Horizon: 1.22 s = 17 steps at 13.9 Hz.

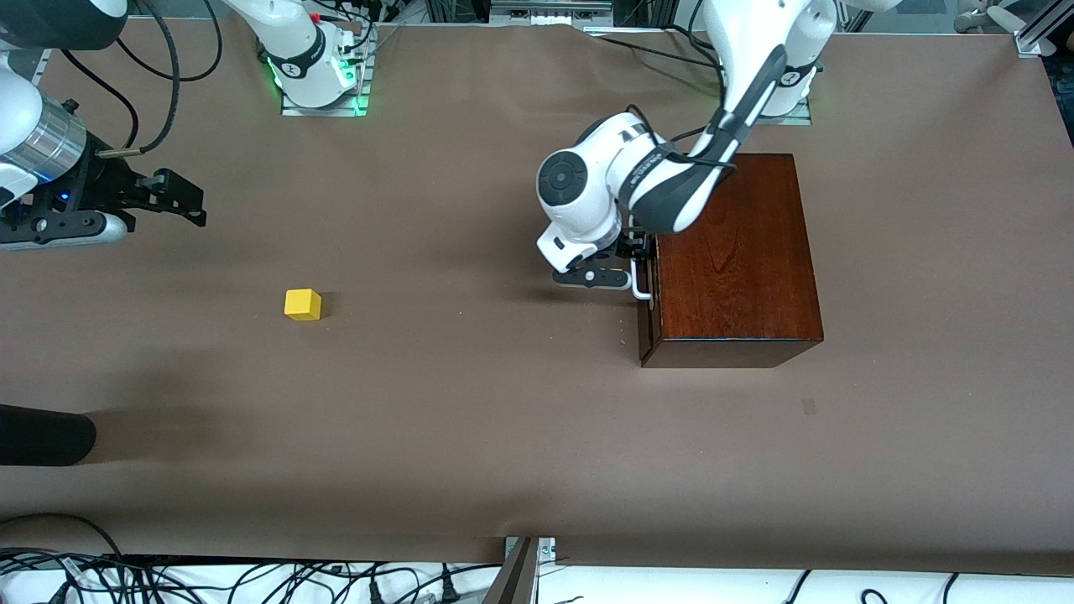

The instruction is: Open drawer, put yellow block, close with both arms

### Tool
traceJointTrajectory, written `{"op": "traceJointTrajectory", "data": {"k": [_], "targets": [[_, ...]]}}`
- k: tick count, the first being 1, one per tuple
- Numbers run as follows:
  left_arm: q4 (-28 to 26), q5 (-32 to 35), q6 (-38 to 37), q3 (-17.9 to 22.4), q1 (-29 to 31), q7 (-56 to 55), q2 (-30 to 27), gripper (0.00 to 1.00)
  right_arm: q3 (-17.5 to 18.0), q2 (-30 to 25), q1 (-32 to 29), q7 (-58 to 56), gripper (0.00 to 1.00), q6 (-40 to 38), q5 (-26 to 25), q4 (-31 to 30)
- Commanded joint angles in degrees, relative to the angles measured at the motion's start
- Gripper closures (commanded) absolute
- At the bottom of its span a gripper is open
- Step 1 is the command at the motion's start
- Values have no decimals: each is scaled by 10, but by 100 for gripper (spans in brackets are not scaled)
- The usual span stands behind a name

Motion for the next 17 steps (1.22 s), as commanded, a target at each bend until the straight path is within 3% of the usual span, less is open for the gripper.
{"op": "traceJointTrajectory", "data": {"k": [1,9,13,17], "targets": [[0,14,7,1,-8,-17,4,0,3,6,-7,-3,0,-9,4,14],[14,-8,73,-4,-29,-69,11,0,3,6,-7,-3,0,-9,4,14],[65,-39,97,-3,-48,-70,42,0,3,5,-7,-3,0,-10,5,14],[80,-41,98,-3,-64,-71,58,0,3,5,-7,-3,0,-10,5,13]]}}
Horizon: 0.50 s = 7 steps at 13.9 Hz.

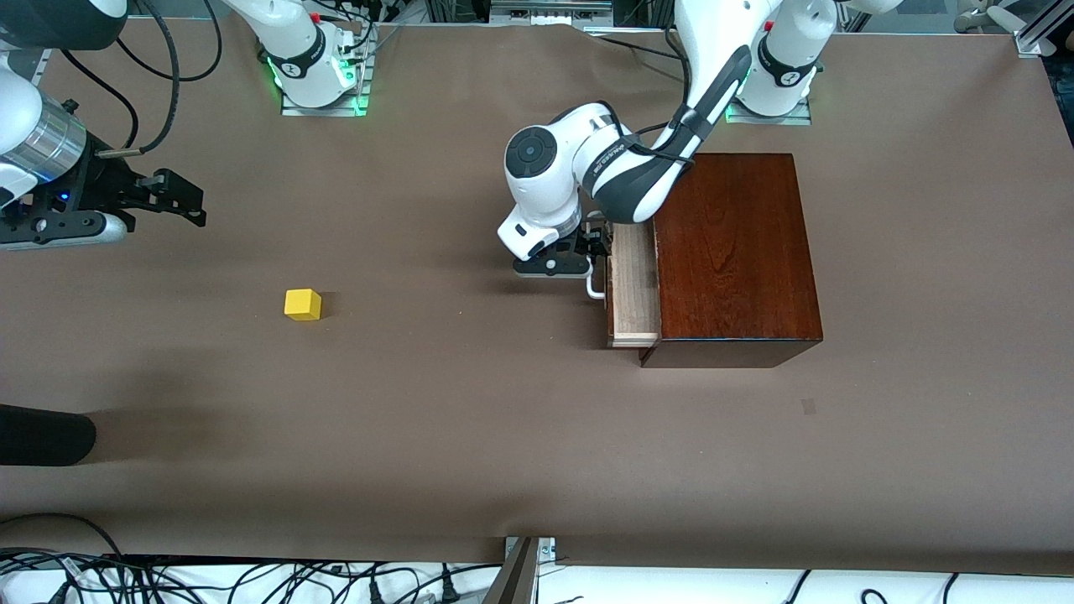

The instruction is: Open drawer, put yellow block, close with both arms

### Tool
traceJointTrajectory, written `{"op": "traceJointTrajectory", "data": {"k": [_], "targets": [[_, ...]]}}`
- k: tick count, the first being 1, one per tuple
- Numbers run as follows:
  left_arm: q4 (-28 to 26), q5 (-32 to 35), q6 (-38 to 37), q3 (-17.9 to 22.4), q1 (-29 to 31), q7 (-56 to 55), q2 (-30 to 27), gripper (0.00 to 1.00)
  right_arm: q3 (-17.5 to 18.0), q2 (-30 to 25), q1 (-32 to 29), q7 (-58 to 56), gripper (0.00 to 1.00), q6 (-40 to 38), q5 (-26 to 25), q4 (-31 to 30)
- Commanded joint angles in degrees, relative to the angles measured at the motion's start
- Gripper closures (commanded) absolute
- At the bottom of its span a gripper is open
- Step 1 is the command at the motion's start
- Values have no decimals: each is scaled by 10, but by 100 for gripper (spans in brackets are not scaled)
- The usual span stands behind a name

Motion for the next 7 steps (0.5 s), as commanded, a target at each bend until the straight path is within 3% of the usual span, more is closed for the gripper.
{"op": "traceJointTrajectory", "data": {"k": [1,7], "targets": [[49,-18,17,-6,-21,-8,33,0,3,5,-7,-3,0,-9,5,14],[57,-17,13,-5,-14,0,22,0,3,5,-7,-3,0,-10,5,14]]}}
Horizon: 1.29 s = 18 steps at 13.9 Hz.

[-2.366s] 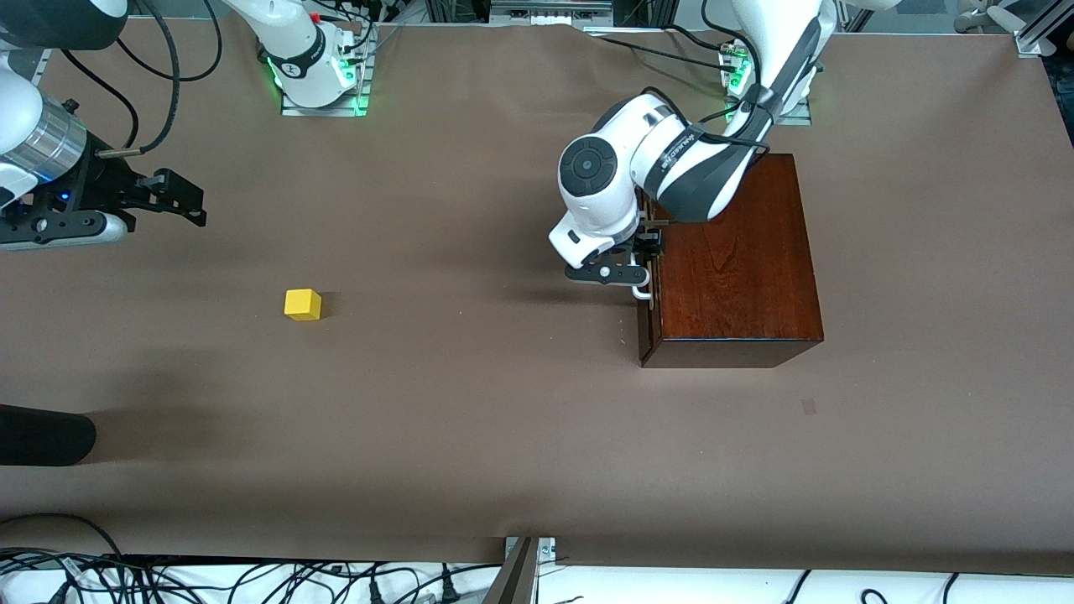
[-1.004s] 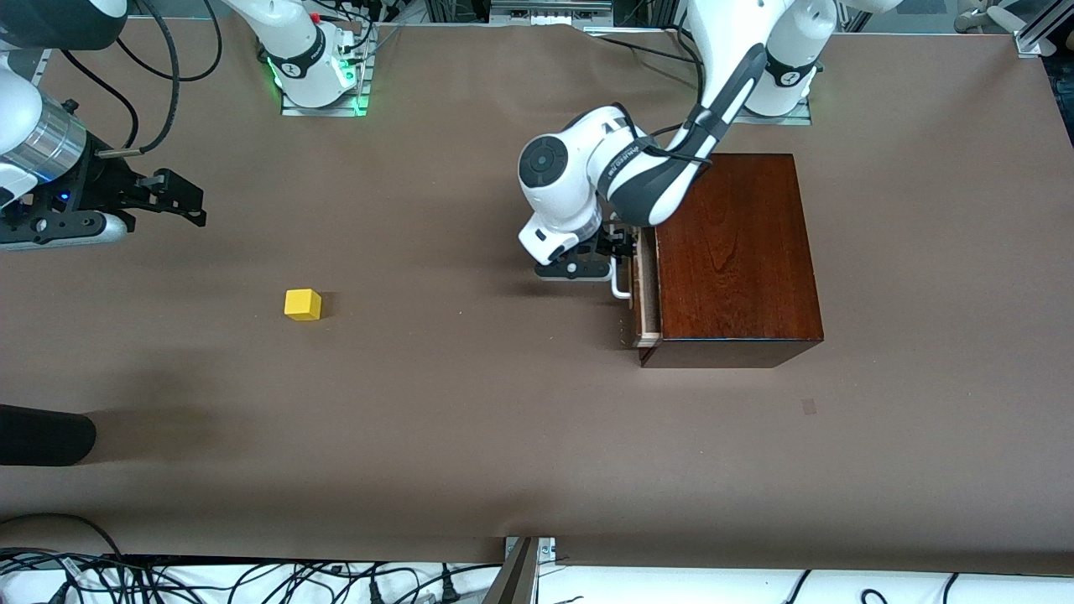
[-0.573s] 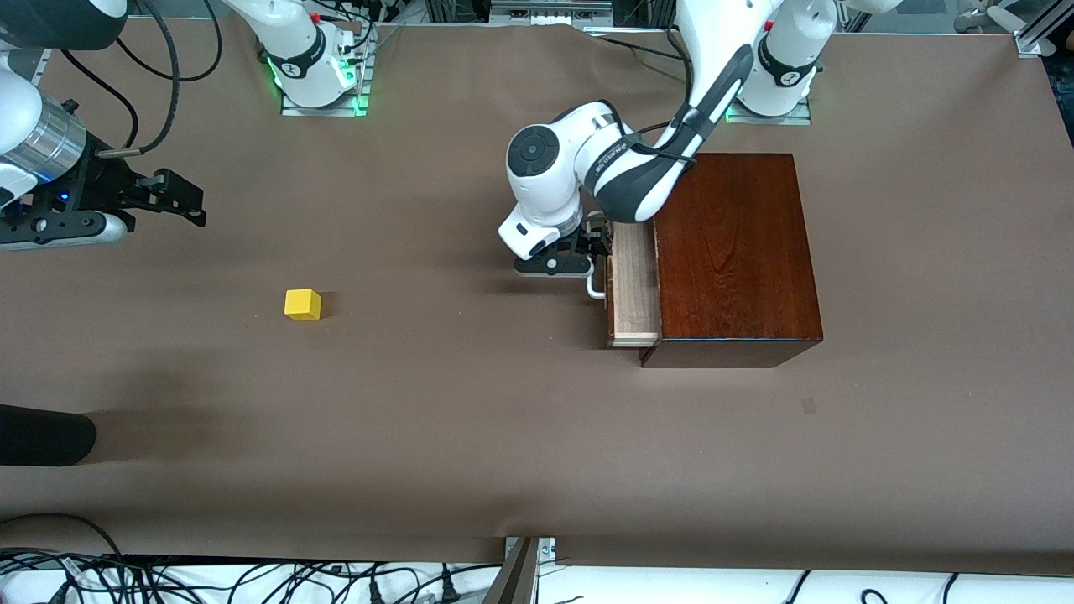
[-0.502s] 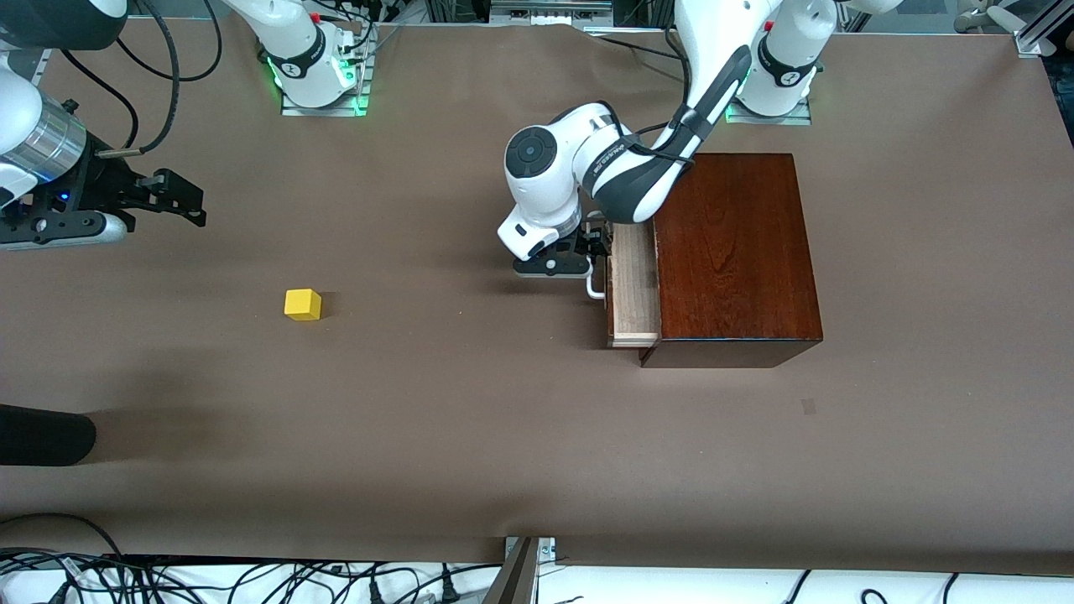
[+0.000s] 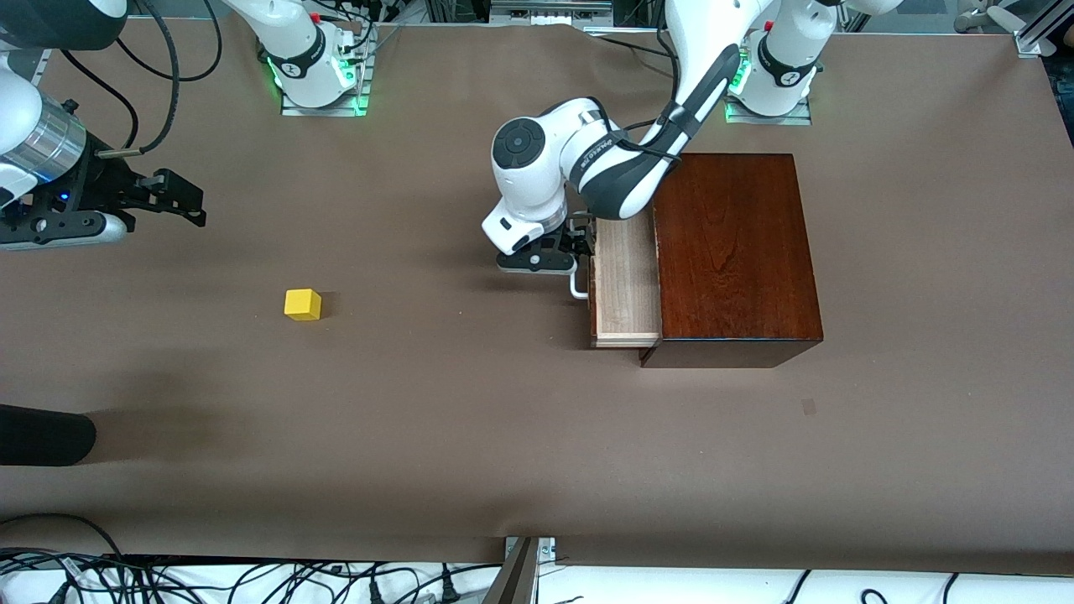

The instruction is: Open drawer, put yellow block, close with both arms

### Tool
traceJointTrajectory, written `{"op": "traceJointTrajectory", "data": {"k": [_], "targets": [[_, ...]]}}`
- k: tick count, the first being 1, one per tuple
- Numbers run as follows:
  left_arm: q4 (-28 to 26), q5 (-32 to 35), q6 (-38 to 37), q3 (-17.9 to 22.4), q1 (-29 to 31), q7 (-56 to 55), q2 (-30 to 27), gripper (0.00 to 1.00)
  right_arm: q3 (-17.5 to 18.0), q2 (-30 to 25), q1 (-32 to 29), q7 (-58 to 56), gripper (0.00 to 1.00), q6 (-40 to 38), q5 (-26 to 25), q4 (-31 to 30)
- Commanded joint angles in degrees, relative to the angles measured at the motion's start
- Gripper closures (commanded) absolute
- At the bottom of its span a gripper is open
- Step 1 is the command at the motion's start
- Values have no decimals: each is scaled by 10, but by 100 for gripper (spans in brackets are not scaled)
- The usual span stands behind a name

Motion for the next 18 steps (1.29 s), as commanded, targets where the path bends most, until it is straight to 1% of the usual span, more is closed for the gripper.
{"op": "traceJointTrajectory", "data": {"k": [1,2,4,6,10,11,13,16,17,18], "targets": [[30,-10,-2,-1,-2,1,9,0,3,5,-7,-3,0,-9,4,14],[39,-10,-8,-1,-2,1,8,0,2,5,-7,-3,0,-9,5,14],[44,-11,-48,-3,-2,2,-10,0,3,5,-7,-3,0,-9,4,14],[45,-18,-100,-4,-1,3,-45,0,3,5,-7,-3,0,-9,4,14],[46,-65,-173,0,10,5,-116,0,2,5,-7,-3,0,-9,5,14],[45,-71,-189,-5,32,11,-134,0,2,5,-7,-3,0,-10,4,13],[45,-83,-212,-3,64,64,-163,0,3,5,-7,-3,0,-11,5,14],[49,-90,-254,-4,151,160,-193,0,7,5,-3,-3,0,-14,-3,15],[58,-90,-270,-5,182,196,-195,0,8,6,-3,-3,0,-5,-4,13],[69,-88,-285,-2,203,229,-196,0,9,33,-3,-5,0,18,4,14]]}}
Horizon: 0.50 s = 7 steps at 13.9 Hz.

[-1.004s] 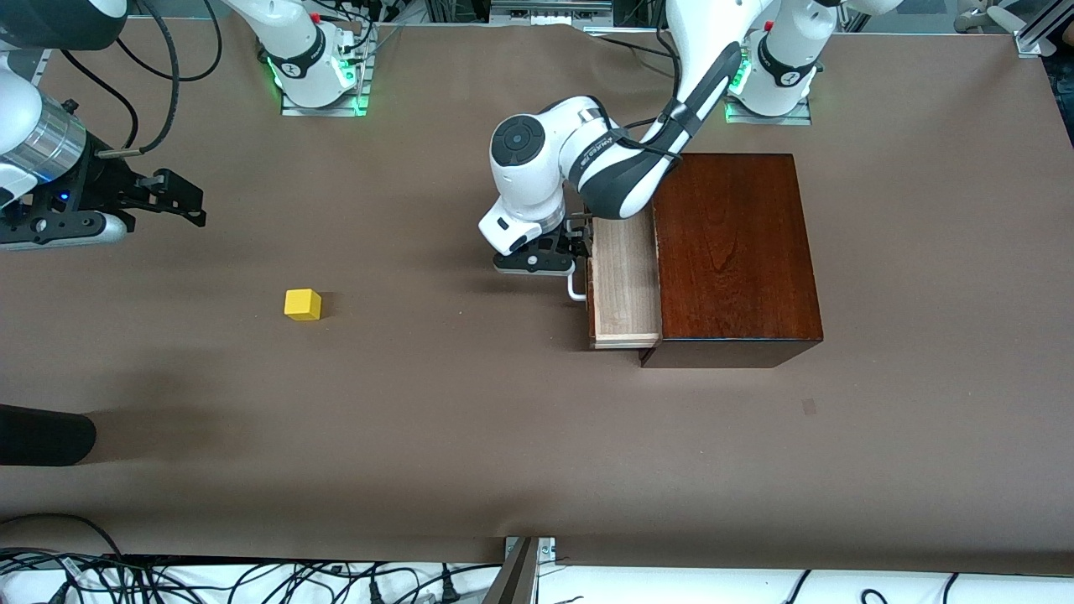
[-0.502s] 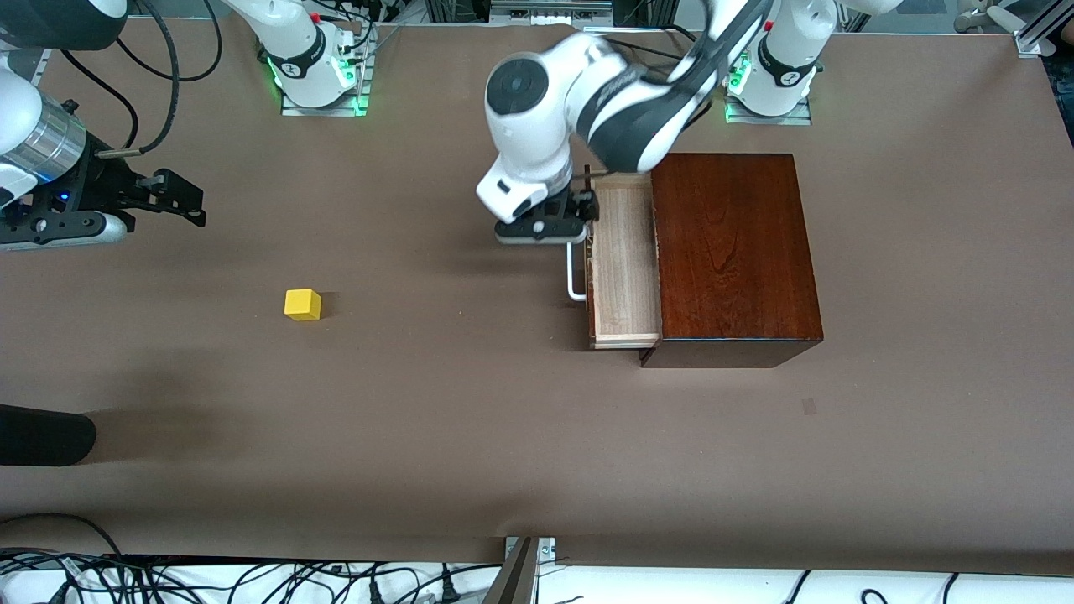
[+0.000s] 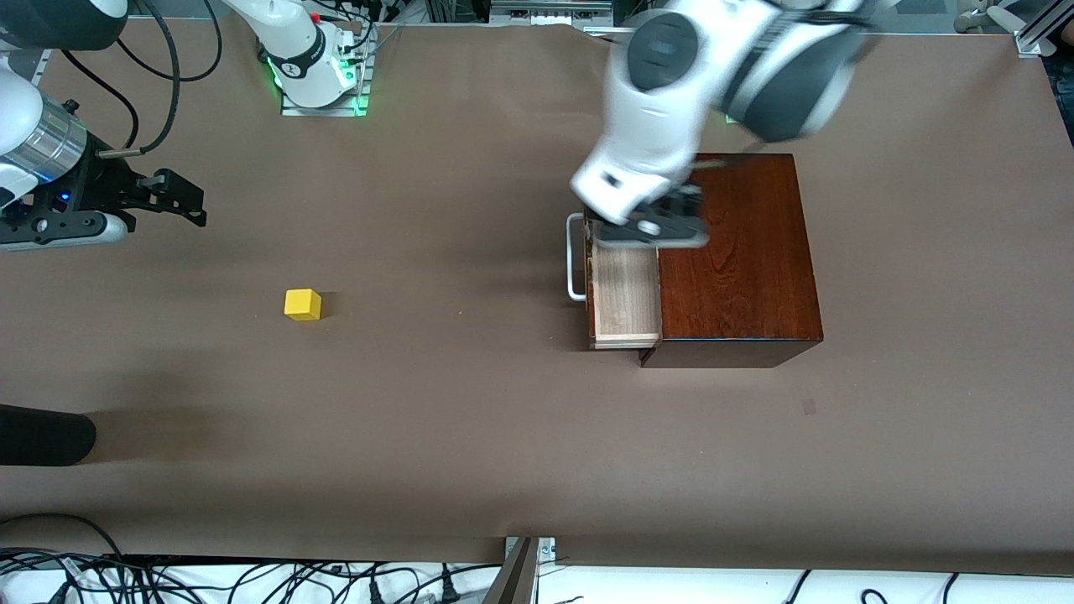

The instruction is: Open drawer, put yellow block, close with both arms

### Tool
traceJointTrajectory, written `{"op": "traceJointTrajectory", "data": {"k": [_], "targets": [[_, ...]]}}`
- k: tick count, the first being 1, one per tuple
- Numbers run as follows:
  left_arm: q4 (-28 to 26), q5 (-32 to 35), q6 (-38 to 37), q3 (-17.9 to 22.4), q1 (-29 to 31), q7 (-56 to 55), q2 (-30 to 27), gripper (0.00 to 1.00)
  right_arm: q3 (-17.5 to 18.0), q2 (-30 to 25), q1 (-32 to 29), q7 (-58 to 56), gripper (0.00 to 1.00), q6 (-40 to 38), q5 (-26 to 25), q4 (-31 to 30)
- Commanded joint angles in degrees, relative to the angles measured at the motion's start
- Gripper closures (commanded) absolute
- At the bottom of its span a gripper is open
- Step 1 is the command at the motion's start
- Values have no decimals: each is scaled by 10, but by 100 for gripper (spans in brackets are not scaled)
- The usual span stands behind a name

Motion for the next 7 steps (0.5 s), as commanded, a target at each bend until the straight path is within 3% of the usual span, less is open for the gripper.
{"op": "traceJointTrajectory", "data": {"k": [1,3,7], "targets": [[30,-13,-39,-2,66,89,-9,0,6,72,-2,-5,0,23,-2,19],[49,-13,-60,-3,123,164,-9,0,5,135,3,-11,0,24,-1,25],[50,-15,-70,0,203,268,-21,0,6,193,4,-24,0,104,7,2]]}}
